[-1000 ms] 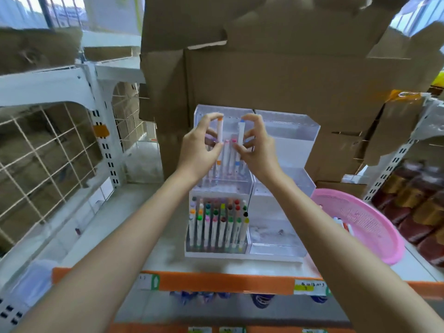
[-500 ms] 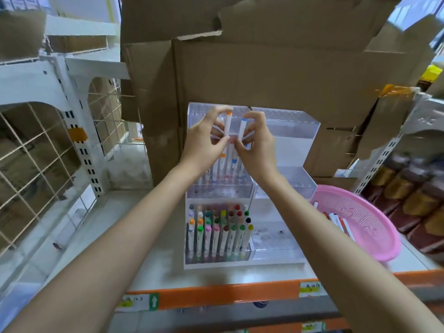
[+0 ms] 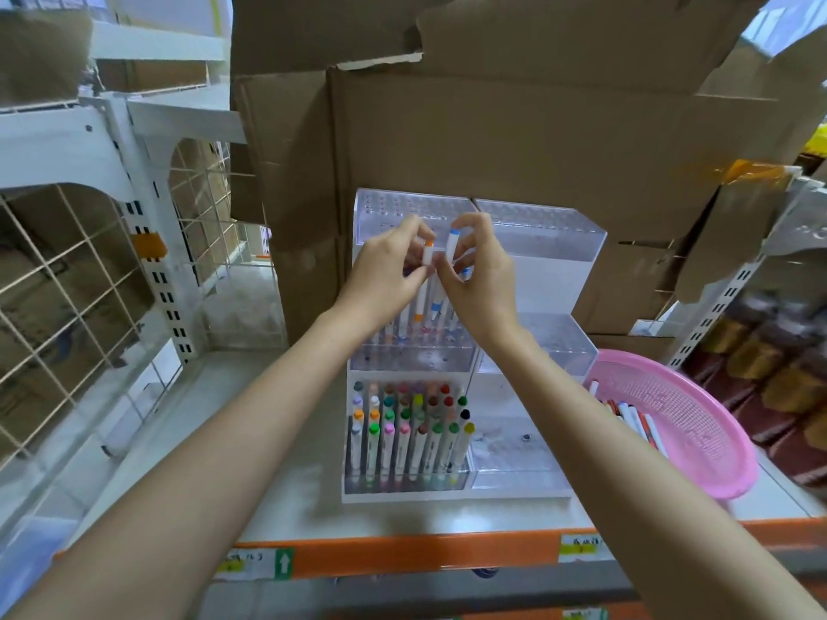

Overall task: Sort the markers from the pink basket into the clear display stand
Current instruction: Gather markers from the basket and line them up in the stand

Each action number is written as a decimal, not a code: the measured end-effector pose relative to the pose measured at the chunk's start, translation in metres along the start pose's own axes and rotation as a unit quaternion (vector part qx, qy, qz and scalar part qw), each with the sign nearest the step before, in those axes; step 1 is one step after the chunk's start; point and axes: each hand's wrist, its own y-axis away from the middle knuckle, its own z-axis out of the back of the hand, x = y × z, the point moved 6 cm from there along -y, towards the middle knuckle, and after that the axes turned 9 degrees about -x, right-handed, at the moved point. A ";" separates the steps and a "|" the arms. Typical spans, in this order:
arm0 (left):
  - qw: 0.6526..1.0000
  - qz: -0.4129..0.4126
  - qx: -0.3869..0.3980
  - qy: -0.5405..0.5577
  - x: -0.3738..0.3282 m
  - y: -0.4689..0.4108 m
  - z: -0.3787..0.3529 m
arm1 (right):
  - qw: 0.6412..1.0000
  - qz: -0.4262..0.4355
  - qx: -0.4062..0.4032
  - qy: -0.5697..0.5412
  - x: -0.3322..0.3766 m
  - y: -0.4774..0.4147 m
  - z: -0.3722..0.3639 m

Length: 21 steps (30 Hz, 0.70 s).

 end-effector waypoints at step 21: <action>0.998 0.019 0.035 -0.040 0.005 -0.004 0.002 | 1.000 0.013 0.013 -0.009 -0.003 0.005 -0.002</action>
